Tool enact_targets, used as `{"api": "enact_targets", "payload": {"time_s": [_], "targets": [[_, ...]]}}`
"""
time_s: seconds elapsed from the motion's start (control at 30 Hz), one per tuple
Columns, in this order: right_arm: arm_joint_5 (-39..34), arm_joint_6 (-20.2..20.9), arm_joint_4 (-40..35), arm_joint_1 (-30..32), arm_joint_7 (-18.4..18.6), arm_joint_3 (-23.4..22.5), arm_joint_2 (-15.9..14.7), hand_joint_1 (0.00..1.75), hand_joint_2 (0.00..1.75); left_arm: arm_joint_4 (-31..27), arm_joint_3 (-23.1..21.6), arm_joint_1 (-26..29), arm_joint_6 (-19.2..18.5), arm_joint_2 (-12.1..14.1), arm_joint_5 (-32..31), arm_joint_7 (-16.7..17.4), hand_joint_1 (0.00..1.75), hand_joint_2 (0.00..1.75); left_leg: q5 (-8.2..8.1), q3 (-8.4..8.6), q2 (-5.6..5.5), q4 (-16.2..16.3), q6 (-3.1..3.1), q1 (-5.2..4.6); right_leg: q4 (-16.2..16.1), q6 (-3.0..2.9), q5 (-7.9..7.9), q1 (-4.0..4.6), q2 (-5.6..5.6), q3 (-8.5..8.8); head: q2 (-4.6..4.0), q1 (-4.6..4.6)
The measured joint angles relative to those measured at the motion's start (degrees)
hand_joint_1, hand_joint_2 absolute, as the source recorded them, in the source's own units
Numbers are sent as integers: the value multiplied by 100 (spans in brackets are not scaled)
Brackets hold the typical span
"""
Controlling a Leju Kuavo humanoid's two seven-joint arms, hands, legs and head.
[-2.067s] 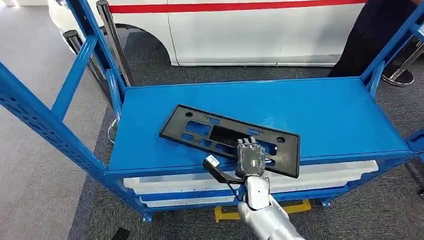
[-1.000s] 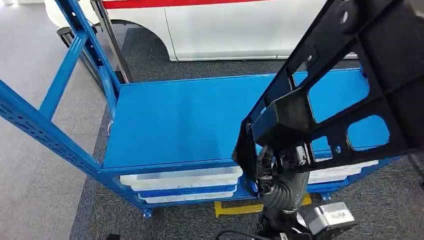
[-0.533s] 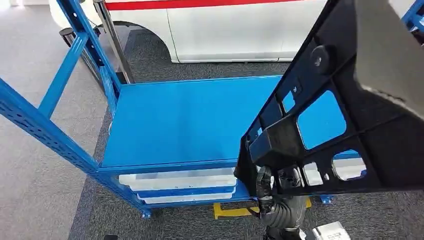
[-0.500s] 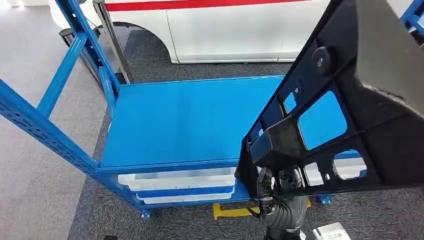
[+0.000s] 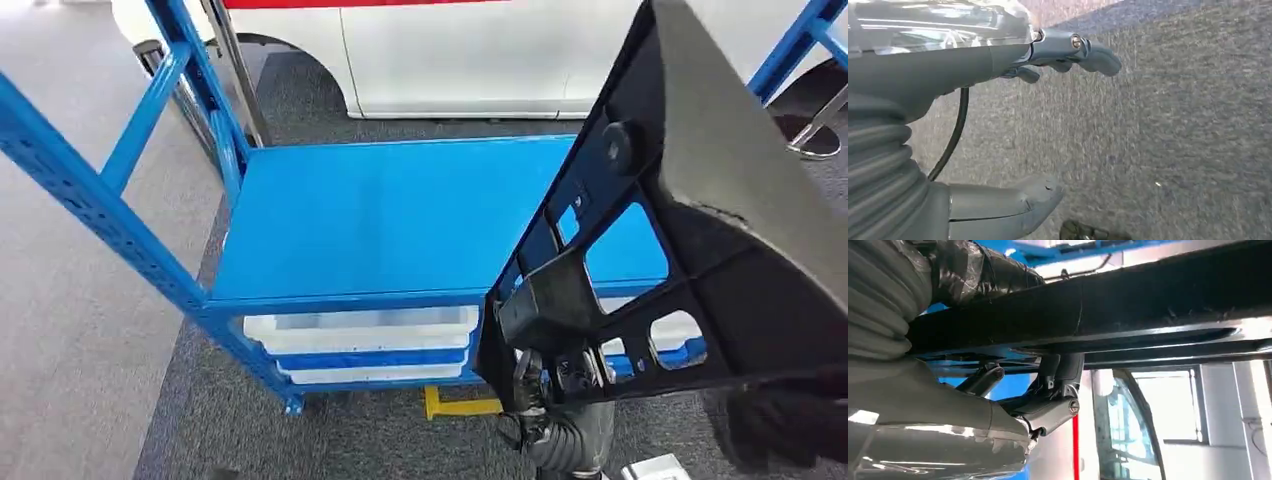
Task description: Take the parts from the cabinet and place them on the table.
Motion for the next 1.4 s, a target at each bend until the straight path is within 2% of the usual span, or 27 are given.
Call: {"api": "enact_targets", "payload": {"time_s": [0.03,0.07,0.17,0.2,0.27,0.33,0.37,0.4,0.53,0.57,0.63,0.7,0.73,0.77,0.83,0.87,0.9,0.93,0.97,1.03,1.07,1.17,1.2,1.23,1.3,1.37,1.4], "targets": [[-11,0,-2,36,-11,-17,-5,175,175,0,11,16,2,-8,9,6,0,175,92,-53,11,-64,35,27,-17,52,57,39,12,-2,0,0],[-22,0,2,72,-22,-37,-15,175,175,2,18,10,2,-28,11,11,0,175,179,-68,72,-87,69,64,49,71,-117,1,35,-66,0,0],[-98,18,7,190,-35,-85,-37,175,175,2,35,5,2,-28,24,11,0,175,342,-290,80,-65,156,52,1071,117,-1142,-27,47,-310,0,4],[-138,22,11,234,-44,-103,-42,175,175,2,53,5,2,-28,26,11,0,175,389,-365,88,-54,158,44,1429,134,-1287,-30,47,-357,0,4],[-223,107,35,338,-74,-186,-42,175,175,2,112,5,2,-31,33,11,0,175,460,-534,93,19,143,44,1616,154,-1086,-34,47,-215,0,4],[-295,210,66,440,-105,-282,-33,175,175,2,129,11,9,-44,33,15,0,175,502,-691,89,119,114,45,897,135,-728,-44,45,377,0,4],[-333,267,74,482,-127,-341,-15,175,175,2,138,9,15,-55,33,22,0,175,513,-748,80,181,98,44,363,109,-705,-44,47,762,0,4],[-368,328,90,503,-140,-400,7,175,175,2,155,10,26,-63,33,28,0,175,529,-810,72,229,68,9,-3,73,-902,-8,54,971,0,4],[-400,411,135,628,-177,-594,87,175,175,2,208,27,46,-76,35,31,0,175,680,-854,72,222,-87,5,-89,-80,-822,11,54,881,0,2],[-420,428,155,635,-173,-623,116,175,175,2,232,24,50,-74,35,31,0,175,556,-893,60,286,-108,45,-129,-147,-747,-32,9,836,0,4],[-451,555,199,667,-140,-726,203,175,175,2,260,30,55,-81,37,31,0,175,-80,-1071,52,809,-136,45,-124,-242,-640,-23,17,697,0,-9],[-426,779,315,735,-166,-897,297,175,175,2,267,29,55,-92,33,37,0,175,-560,-1234,53,1568,-161,46,-106,-245,-535,-5,9,544,0,-7],[-391,947,400,791,-188,-1015,359,175,175,2,282,30,55,-94,33,37,0,175,-572,-1244,53,1835,-159,44,-81,-242,-479,7,-2,449,0,-7],[-345,1076,450,845,-199,-1109,409,175,175,2,300,30,55,-94,31,37,0,175,-401,-1151,52,1851,-144,43,-58,-242,-434,18,-8,359,0,-7],[-293,1218,516,906,-210,-1264,490,175,175,2,321,33,55,-94,24,42,0,175,62,-666,47,1252,-67,25,-16,-238,-351,47,-7,211,0,-7],[-282,1237,542,918,-214,-1329,531,175,175,2,339,27,55,-94,22,41,0,175,159,-321,44,756,13,3,-9,-234,-304,67,-1,172,0,-7],[-269,1261,560,935,-216,-1382,575,175,175,-2,356,17,57,-81,20,42,0,175,20,3,43,256,110,-36,-7,-219,-265,55,-9,147,0,0],[-234,1330,570,959,-221,-1464,627,175,175,-4,372,18,55,-90,5,42,0,175,-69,225,47,-150,96,-43,-5,-181,-212,59,-9,139,0,-2],[-175,1419,570,986,-223,-1541,675,175,175,-2,389,13,55,-98,-6,42,0,175,-71,216,43,-178,70,-72,-30,-141,-154,31,-21,132,0,-2],[-9,1515,551,1037,-234,-1690,783,175,175,-4,407,22,50,-101,-50,42,0,175,51,162,40,-223,116,-105,-104,-73,-27,7,-22,136,0,-9],[46,1532,518,1071,-236,-1760,826,175,175,-2,411,24,41,-123,-65,42,0,175,189,141,67,-352,135,-3,-83,-43,-72,28,-10,89,0,-4],[122,1550,468,1115,-245,-1906,874,175,175,-2,420,24,24,-125,-98,26,0,175,382,-109,103,-314,187,-13,685,31,-1055,-11,45,-124,0,-2],[131,1554,468,1124,-243,-1936,891,175,175,-2,420,23,11,-125,-105,26,0,175,430,-210,107,-276,183,-12,1109,57,-1291,-26,44,-201,0,-6],[131,1558,468,1135,-243,-1956,909,175,175,-2,420,23,-4,-125,-116,24,0,175,469,-312,110,-218,175,-8,1430,81,-1332,-37,44,-234,0,0],[98,1591,470,1138,-243,-1994,933,175,175,-2,420,29,-24,-127,-159,26,0,175,516,-529,122,-81,136,17,1480,131,-961,-85,43,-33,0,-2],[15,1683,470,1140,-243,-2037,973,175,175,-2,422,29,-31,-142,-199,26,0,175,529,-721,178,101,107,62,685,199,-628,-138,-13,592,0,-2],[-38,1742,472,1130,-243,-2055,994,175,175,-4,422,36,-31,-135,-212,24,0,175,529,-793,186,183,68,47,247,260,-881,-123,-195,836,0,2]]}}
